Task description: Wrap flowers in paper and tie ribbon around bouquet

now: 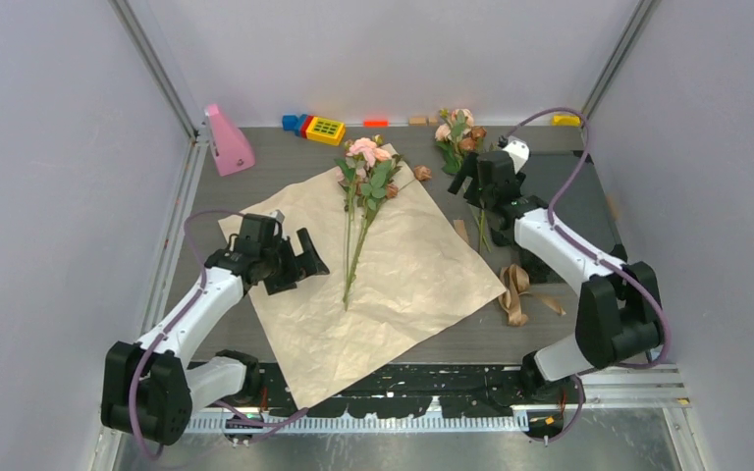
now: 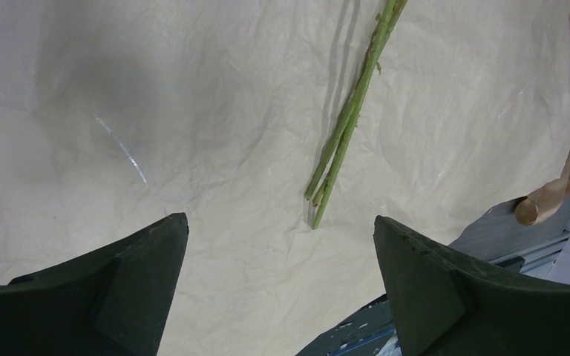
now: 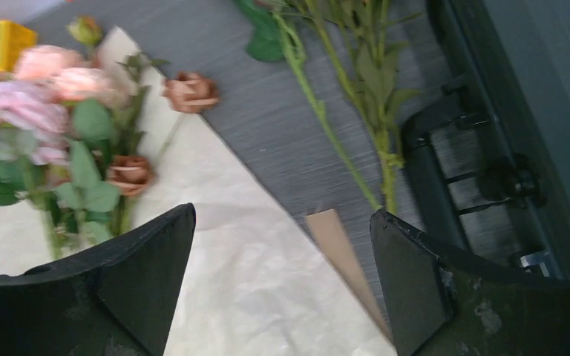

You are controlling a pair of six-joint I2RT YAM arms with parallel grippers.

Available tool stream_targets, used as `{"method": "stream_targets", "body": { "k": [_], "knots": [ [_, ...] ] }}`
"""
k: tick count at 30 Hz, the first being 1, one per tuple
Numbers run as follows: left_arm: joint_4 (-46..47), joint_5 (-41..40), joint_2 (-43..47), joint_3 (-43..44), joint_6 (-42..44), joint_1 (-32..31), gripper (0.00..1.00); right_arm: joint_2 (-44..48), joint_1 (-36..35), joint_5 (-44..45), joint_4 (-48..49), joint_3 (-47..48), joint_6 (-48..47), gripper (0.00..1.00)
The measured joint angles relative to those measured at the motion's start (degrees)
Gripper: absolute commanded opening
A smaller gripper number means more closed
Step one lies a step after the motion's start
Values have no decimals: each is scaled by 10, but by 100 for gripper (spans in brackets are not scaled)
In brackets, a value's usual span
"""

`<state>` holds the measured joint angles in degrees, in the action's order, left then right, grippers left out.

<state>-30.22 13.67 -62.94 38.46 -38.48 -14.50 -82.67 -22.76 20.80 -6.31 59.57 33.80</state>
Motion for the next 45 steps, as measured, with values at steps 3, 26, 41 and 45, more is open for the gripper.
{"method": "stream_targets", "body": {
  "k": [3,26,41,45],
  "knots": [
    [5,9,-13,4,0,0,100,-45,59,-49,-23,3,-35,88],
    [13,19,-37,-1,11,0,100,-464,130,-208,-220,418,-285,43],
    [13,19,-37,-5,13,0,100,-481,130,-225,-256,452,-292,42],
    [13,19,-36,-5,13,0,100,-470,130,-206,-267,449,-296,42]
  ]
}}
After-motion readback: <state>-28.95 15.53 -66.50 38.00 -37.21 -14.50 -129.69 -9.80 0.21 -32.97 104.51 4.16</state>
